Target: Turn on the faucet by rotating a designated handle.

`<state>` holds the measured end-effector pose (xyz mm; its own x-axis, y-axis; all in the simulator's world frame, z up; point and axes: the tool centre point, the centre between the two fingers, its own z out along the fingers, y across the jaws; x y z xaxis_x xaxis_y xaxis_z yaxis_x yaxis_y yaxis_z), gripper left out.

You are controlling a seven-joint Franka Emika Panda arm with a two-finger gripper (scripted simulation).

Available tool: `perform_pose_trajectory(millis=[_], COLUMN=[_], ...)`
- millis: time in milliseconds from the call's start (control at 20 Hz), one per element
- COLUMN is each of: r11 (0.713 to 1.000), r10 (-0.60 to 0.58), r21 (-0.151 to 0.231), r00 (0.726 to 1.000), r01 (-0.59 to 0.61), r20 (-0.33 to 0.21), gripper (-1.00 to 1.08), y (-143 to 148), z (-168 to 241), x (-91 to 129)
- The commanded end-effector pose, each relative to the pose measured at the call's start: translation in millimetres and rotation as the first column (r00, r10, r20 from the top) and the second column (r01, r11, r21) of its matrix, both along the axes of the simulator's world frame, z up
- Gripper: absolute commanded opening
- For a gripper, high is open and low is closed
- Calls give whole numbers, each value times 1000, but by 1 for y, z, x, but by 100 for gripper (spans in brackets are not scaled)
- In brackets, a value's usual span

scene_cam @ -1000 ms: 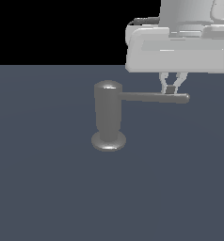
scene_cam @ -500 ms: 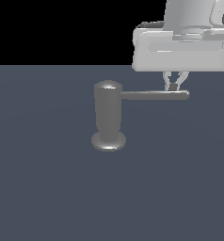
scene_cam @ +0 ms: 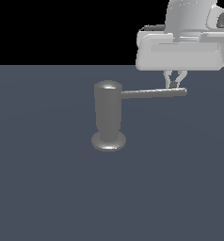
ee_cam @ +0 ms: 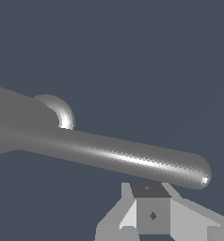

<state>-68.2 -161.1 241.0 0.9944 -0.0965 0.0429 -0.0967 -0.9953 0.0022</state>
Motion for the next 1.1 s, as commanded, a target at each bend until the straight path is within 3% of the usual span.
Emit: perform_pose_trajectory(millis=[0, 100, 150, 1050], r11=[999, 999, 1000, 1000], r10=[-44, -45, -15, -26], r21=[6, 6, -2, 1], r00=[998, 998, 1000, 1000], r01=[45, 45, 15, 26], r20=[-41, -42, 2, -14], gripper=[-100, -100, -100, -100], y=[-27, -29, -14, -16], z=[-20, -20, 1, -6], x=[-10, -8, 5, 61])
